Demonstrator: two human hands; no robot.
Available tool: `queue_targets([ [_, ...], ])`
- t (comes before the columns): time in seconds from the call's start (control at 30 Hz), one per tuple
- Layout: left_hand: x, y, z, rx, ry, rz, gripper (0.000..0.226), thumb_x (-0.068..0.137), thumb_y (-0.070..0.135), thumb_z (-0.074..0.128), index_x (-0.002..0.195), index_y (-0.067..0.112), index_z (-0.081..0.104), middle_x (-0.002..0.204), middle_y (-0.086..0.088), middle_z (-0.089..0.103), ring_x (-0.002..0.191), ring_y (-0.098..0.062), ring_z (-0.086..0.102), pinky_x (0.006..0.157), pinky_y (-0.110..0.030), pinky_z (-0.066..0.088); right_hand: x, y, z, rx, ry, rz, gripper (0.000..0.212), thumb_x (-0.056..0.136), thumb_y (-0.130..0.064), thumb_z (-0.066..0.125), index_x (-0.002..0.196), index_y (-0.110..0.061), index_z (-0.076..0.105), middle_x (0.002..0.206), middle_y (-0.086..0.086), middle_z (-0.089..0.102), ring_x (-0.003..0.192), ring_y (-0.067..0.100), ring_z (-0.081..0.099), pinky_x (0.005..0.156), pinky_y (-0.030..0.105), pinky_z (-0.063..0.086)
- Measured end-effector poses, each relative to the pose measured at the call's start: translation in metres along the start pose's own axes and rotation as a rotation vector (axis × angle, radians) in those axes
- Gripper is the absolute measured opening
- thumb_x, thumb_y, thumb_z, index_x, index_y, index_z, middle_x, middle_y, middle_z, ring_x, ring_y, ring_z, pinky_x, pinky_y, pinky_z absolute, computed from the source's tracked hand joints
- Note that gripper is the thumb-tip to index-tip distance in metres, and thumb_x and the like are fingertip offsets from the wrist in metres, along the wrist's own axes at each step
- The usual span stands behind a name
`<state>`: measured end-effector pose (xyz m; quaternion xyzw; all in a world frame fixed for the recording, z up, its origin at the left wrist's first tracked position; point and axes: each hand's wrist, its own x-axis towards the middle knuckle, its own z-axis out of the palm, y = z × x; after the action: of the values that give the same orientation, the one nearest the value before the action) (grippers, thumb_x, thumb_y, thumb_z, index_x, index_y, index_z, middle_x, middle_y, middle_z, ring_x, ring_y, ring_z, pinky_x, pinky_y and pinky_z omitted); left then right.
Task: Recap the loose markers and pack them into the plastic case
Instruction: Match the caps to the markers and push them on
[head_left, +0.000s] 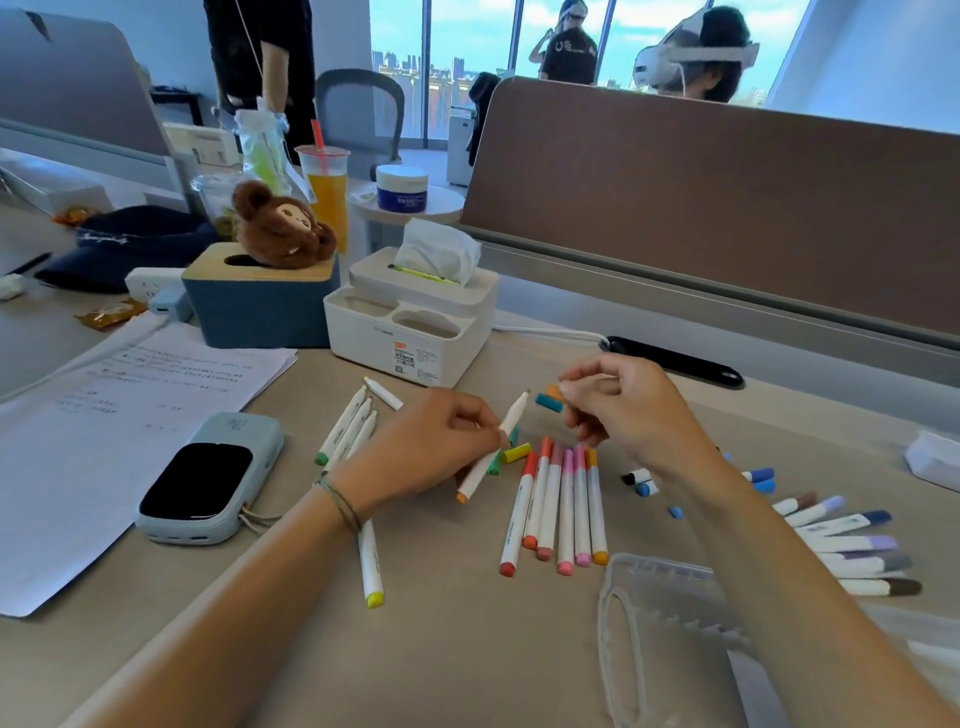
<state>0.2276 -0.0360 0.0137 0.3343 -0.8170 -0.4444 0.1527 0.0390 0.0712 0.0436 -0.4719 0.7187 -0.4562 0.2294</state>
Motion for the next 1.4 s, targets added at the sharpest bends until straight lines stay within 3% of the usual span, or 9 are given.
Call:
queue_targets([
  [0.13, -0.003, 0.003, 0.005, 0.031, -0.017, 0.068, 0.013, 0.095, 0.035, 0.063, 0.096, 0.028, 0.074, 0.06, 0.013, 0.067, 0.054, 0.0, 0.058, 0.059, -0.02, 0.048, -0.006, 0.009, -0.002, 0.083, 0.078, 0.0, 0.014, 0.1, -0.01, 0.061, 0.093, -0.009, 0.073, 0.078, 0.009, 0.075, 0.065, 0.014, 0.069, 0.061, 0.02, 0.057],
  [0.27, -0.004, 0.003, 0.005, 0.066, 0.003, 0.104, 0.014, 0.092, 0.039, 0.065, 0.096, 0.032, 0.076, 0.078, 0.004, 0.073, 0.072, -0.014, 0.067, 0.076, -0.034, 0.058, -0.003, 0.012, 0.0, 0.078, 0.096, -0.035, 0.018, 0.101, -0.012, 0.059, 0.092, -0.013, 0.074, 0.079, 0.005, 0.074, 0.067, 0.009, 0.068, 0.063, 0.019, 0.057],
  [0.47, -0.005, 0.004, 0.005, 0.093, 0.022, 0.146, 0.015, 0.092, 0.037, 0.065, 0.1, 0.033, 0.078, 0.09, 0.007, 0.074, 0.087, -0.014, 0.067, 0.086, -0.04, 0.056, -0.001, 0.014, 0.006, 0.007, 0.068, -0.06, 0.016, 0.1, -0.019, 0.063, 0.09, -0.016, 0.075, 0.078, 0.002, 0.074, 0.067, 0.008, 0.069, 0.063, 0.019, 0.057],
  [0.63, -0.007, 0.005, 0.011, 0.051, 0.034, 0.146, 0.014, 0.092, 0.039, 0.067, 0.102, 0.034, 0.075, 0.082, 0.006, 0.074, 0.077, -0.015, 0.069, 0.081, -0.04, 0.058, -0.004, 0.013, 0.012, 0.145, 0.12, -0.068, 0.004, 0.093, -0.015, 0.072, 0.096, -0.012, 0.07, 0.078, 0.005, 0.076, 0.068, 0.019, 0.075, 0.069, 0.036, 0.064],
  [0.87, -0.006, 0.01, 0.02, -0.205, 0.163, 0.078, 0.04, 0.076, 0.025, 0.083, 0.1, 0.01, 0.054, 0.07, -0.011, 0.074, 0.067, -0.036, 0.071, 0.068, -0.043, 0.061, -0.011, 0.004, 0.034, 0.158, -0.019, -0.013, 0.047, 0.086, -0.015, 0.08, 0.123, -0.029, 0.054, 0.076, 0.008, 0.076, 0.068, 0.023, 0.076, 0.068, 0.042, 0.065],
  [0.97, -0.007, 0.012, 0.022, -0.243, 0.158, 0.083, 0.043, 0.075, 0.014, 0.084, 0.096, 0.0, 0.05, 0.071, -0.014, 0.074, 0.065, -0.041, 0.069, 0.064, -0.046, 0.059, -0.011, 0.005, 0.04, 0.077, 0.025, -0.033, 0.057, 0.081, -0.015, 0.084, 0.124, -0.032, 0.051, 0.071, 0.005, 0.073, 0.069, 0.019, 0.073, 0.071, 0.044, 0.064],
  [1.17, -0.006, 0.009, 0.027, -0.186, 0.076, 0.086, 0.035, 0.077, 0.018, 0.084, 0.091, 0.003, 0.056, 0.069, -0.008, 0.075, 0.065, -0.036, 0.071, 0.065, -0.046, 0.06, -0.012, 0.005, 0.04, 0.023, 0.06, -0.015, 0.056, 0.078, -0.004, 0.083, 0.117, -0.028, 0.051, 0.069, 0.011, 0.07, 0.071, 0.028, 0.07, 0.074, 0.05, 0.059],
  [1.27, -0.007, 0.012, 0.023, -0.099, 0.063, 0.081, 0.029, 0.085, 0.036, 0.075, 0.09, 0.011, 0.061, 0.067, -0.006, 0.074, 0.061, -0.027, 0.071, 0.062, -0.034, 0.06, -0.008, 0.01, 0.037, 0.034, 0.065, -0.02, 0.053, 0.078, -0.005, 0.082, 0.114, -0.031, 0.053, 0.068, 0.009, 0.071, 0.065, 0.026, 0.072, 0.069, 0.05, 0.062],
  [1.4, -0.005, 0.007, -0.01, 0.149, 0.149, -0.061, 0.031, 0.094, 0.05, 0.06, 0.088, 0.02, 0.065, 0.067, 0.001, 0.073, 0.056, -0.008, 0.063, 0.064, -0.024, 0.053, -0.002, 0.019, 0.026, -0.137, 0.078, -0.044, 0.053, 0.085, -0.02, 0.078, 0.131, -0.035, 0.058, 0.076, 0.002, 0.074, 0.072, 0.019, 0.074, 0.078, 0.045, 0.062],
])
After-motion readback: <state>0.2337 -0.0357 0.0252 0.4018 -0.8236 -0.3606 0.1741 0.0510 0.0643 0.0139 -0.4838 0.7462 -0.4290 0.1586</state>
